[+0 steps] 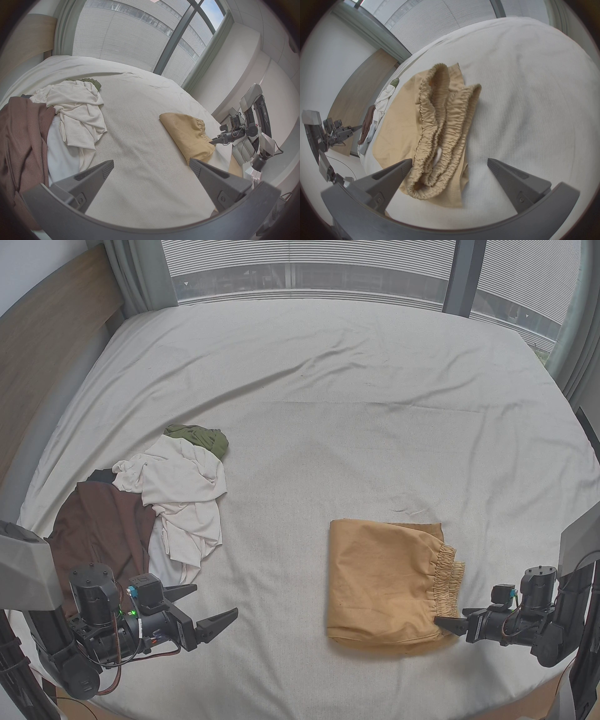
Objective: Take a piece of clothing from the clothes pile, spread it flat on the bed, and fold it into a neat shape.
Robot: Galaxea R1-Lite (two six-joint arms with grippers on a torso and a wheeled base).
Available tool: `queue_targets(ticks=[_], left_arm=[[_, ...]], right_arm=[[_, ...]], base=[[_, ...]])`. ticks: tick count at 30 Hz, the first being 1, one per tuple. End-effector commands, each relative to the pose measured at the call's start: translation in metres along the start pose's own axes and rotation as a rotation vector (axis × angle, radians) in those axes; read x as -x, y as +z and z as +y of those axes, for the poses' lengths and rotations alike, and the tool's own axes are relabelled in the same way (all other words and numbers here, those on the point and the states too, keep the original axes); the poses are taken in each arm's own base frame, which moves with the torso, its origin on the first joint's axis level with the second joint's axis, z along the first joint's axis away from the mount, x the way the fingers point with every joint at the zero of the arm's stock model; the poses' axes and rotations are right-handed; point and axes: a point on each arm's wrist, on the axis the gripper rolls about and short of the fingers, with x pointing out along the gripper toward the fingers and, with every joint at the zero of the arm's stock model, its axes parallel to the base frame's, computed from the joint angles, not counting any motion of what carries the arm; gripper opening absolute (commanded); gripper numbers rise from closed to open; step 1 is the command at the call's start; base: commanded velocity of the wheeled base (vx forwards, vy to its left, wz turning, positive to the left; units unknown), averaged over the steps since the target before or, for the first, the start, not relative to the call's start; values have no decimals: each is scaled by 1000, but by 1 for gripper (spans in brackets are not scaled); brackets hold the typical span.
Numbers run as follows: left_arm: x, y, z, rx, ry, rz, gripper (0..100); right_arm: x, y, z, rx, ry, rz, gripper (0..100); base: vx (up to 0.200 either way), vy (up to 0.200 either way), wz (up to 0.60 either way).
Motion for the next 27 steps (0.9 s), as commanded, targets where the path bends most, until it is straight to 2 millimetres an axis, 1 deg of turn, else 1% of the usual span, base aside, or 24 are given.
queue_targets(ticks=[1, 2, 6, 12, 20, 21, 27], left_arm=[[0, -1, 0, 2, -2, 7, 100], [0, -1, 0, 2, -2, 6, 100], [0, -1, 0, 1, -2, 4, 100], [0, -1, -1, 1, -4, 5, 100], [-1, -1, -3, -4, -11, 6, 100], [-1, -1, -3, -3, -10, 8, 100], [-1, -2, -4, -3, -16, 12, 100]], right_arm=[[-6, -7, 1, -31, 20, 42, 100], [-8, -5, 7, -62, 57, 43, 100], [-16, 0, 13, -109, 97, 31, 100], [-24, 6, 12, -128, 107, 6, 100], [-25, 8, 13, -123, 111, -2, 100], [-25, 8, 13, -123, 111, -2, 0], [-24, 8, 17, -115, 121, 1, 0]], base=[[0, 0, 0], [0, 0, 0], [0, 0, 0], [0, 0, 0], [0, 0, 0], [0, 0, 0], [0, 0, 0]])
